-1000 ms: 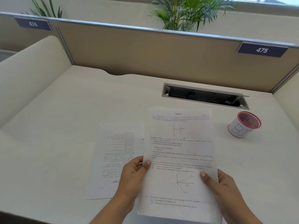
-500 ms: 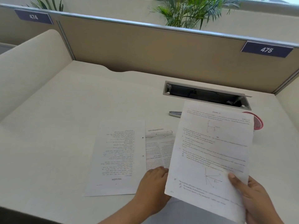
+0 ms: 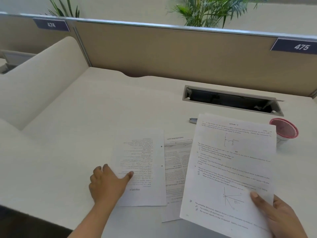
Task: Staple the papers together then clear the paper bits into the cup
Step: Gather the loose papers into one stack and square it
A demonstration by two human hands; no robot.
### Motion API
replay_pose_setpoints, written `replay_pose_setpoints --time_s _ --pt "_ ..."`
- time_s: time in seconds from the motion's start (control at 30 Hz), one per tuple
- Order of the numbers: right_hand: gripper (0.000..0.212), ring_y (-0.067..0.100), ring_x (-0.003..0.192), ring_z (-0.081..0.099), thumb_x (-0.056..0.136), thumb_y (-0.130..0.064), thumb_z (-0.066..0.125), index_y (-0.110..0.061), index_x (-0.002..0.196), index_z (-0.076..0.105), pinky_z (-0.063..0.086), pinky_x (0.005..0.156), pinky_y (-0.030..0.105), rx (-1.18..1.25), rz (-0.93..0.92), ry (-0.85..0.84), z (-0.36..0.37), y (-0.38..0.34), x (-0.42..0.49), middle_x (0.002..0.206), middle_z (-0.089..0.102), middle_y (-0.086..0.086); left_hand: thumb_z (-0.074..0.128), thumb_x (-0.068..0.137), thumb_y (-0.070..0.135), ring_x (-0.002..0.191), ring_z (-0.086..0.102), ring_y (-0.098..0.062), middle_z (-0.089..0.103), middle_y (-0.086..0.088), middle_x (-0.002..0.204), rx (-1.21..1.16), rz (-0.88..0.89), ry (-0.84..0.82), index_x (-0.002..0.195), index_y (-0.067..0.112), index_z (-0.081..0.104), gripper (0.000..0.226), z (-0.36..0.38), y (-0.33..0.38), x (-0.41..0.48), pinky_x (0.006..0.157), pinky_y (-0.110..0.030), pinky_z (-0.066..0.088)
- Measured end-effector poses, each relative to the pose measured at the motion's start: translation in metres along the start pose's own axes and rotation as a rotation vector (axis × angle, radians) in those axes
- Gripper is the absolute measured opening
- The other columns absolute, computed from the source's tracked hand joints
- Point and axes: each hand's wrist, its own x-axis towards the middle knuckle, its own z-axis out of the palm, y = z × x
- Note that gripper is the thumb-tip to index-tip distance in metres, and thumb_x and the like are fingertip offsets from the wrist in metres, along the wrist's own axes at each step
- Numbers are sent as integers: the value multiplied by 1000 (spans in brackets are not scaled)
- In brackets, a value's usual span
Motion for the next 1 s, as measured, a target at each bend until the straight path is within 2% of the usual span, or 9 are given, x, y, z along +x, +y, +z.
replay_pose_setpoints --time_s 0.13,0.27,0.33,0.47,0.5,0.57,0.67,0.77,1.0 --pt "8 17 69 64 87 -12 67 -7 93 69 43 63 26 -57 -25 -3 9 -2 0 71 75 -8 78 60 75 122 48 -36 47 -17 131 35 -29 -34 127 6 46 101 -4 0 10 93 -45 47" --pt "82 20 73 75 32 -63 87 -13 96 74 54 78 37 -38 -10 -77 12 2 3 87 79 7 95 56 47 109 57 -43 42 -22 129 -219 -97 -111 125 -2 41 100 -6 2 19 80 -45 50" --pt "99 22 77 75 16 -75 82 -15 94 75 53 83 40 -28 -32 -64 12 5 5 87 79 3 98 55 38 105 60 -43 47 -23 126 -283 -106 -147 120 -3 41 95 -9 2 24 74 -40 46" --pt "13 16 63 73 81 -27 75 -16 89 72 49 84 39 -1 -41 -64 18 1 4 96 77 12 92 66 33 92 60 -31 63 -10 107 -308 -53 -201 107 8 47 66 -11 -1 32 68 -36 42" --pt "8 18 64 72 86 -17 69 -13 92 72 50 81 38 -20 -26 -58 19 3 5 90 79 9 88 72 33 88 58 -29 63 -7 103 -309 -37 -191 104 11 50 54 -12 0 33 68 -35 41" --pt "19 16 63 73 82 -17 72 -8 98 72 50 73 33 -35 -7 -61 20 6 5 76 79 -2 76 85 33 85 59 -27 66 -6 102 -326 -2 -134 101 14 57 31 -13 1 35 68 -33 41" --pt "45 16 70 75 58 -35 87 -11 94 74 52 78 37 -28 14 -68 18 11 6 84 79 5 62 96 27 84 62 -26 70 -7 101 -491 39 -59 98 15 64 12 -19 5 36 70 -33 44" --pt "15 19 70 75 81 -21 75 -12 93 73 53 85 42 -7 21 -79 16 16 10 94 77 13 61 98 19 86 68 -26 72 -3 93 -752 103 -28 99 15 68 8 -36 16 28 67 -31 48" --pt "11 26 75 76 87 -9 66 -6 96 73 62 69 37 27 28 -40 14 29 19 91 78 14 66 95 14 76 70 -27 78 -4 85 -1298 82 -128 95 16 71 6 -87 46 -8 76 -40 59"
